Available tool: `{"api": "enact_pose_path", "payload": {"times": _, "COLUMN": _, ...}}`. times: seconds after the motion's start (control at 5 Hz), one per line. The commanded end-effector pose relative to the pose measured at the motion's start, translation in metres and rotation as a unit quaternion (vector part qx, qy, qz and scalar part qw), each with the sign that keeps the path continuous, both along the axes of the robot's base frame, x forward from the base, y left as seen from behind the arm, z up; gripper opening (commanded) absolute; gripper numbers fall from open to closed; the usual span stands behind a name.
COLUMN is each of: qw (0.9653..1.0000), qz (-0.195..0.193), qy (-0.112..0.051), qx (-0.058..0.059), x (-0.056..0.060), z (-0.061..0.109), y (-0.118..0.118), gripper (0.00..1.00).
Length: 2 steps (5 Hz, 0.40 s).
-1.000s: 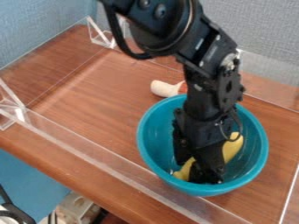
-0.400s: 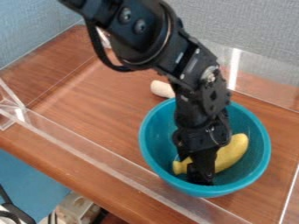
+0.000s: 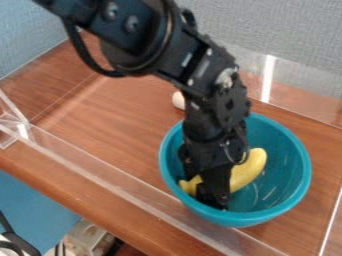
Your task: Remove the yellow object from the blue bowl and put it on the table
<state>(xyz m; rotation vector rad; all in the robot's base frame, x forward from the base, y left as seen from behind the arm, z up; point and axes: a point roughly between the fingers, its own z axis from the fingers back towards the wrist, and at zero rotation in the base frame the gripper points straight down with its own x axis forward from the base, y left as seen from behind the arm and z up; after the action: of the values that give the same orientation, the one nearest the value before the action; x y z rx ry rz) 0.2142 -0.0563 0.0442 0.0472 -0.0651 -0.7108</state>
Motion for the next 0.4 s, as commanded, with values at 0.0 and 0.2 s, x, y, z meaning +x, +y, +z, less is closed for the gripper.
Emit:
{"api": "enact_pose_path", "payload": {"times": 0.0, "qw": 0.9998, "qz": -0.006, "qy": -0.019, "qx": 0.0, "x": 0.001, "z": 0.0189, "y": -0.0093, "gripper": 0.0}}
{"api": "enact_pose_path", "payload": {"times": 0.2, "qw": 0.9997, "qz": -0.01, "qy": -0.024, "qx": 0.001, "x": -0.0013, "z": 0.0223, "y": -0.014, "gripper": 0.0}}
